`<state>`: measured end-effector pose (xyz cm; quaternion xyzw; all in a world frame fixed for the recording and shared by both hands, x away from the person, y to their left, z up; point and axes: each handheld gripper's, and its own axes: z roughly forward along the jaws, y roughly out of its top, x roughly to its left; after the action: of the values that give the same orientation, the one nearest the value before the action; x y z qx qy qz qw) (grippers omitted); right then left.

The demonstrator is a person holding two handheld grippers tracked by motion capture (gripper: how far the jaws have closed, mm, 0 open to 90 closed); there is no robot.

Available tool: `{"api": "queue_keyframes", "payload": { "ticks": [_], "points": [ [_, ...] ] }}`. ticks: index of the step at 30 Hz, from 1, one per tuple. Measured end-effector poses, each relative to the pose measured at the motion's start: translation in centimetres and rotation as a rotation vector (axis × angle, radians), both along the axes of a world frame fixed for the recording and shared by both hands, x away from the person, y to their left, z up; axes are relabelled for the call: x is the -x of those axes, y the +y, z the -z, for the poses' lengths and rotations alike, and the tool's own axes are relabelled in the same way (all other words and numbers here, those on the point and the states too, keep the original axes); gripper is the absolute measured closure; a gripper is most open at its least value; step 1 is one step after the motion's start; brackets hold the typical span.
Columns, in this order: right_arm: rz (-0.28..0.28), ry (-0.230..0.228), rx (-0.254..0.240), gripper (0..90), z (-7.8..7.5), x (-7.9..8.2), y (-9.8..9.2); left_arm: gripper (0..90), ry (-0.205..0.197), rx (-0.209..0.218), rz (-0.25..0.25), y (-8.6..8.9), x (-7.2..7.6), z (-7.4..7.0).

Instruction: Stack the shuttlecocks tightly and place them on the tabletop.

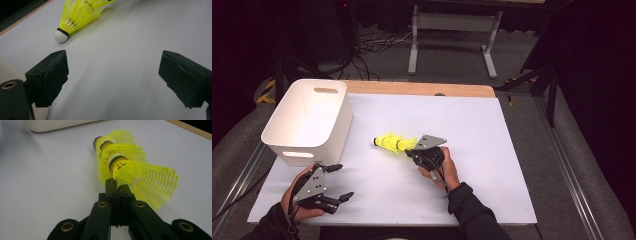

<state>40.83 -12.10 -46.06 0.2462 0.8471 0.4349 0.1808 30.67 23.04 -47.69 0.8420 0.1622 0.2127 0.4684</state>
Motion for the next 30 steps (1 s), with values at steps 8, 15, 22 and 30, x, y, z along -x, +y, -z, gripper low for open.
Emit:
{"api": "queue_keyframes", "payload": {
  "ticks": [8, 15, 22, 30],
  "points": [
    [-0.009, 0.007, 0.004, 89.5, 0.2, -0.6, 0.8, 10.2, -0.001, -0.005, 0.001, 0.0, 0.0, 0.0],
    [-0.005, 0.015, 0.010, 89.0, 0.4, -0.9, 0.9, 10.2, 0.000, -0.007, 0.001, -0.1, 0.1, 0.1],
    [-0.011, 0.009, 0.008, 89.0, 0.3, -1.0, 1.3, 10.3, -0.004, -0.007, 0.002, -0.1, 0.1, 0.0],
    [-0.025, 0.020, -0.006, 88.8, 0.5, -1.2, 1.7, 10.3, 0.001, -0.006, 0.003, -0.2, 0.1, 0.1]
  ]
}}
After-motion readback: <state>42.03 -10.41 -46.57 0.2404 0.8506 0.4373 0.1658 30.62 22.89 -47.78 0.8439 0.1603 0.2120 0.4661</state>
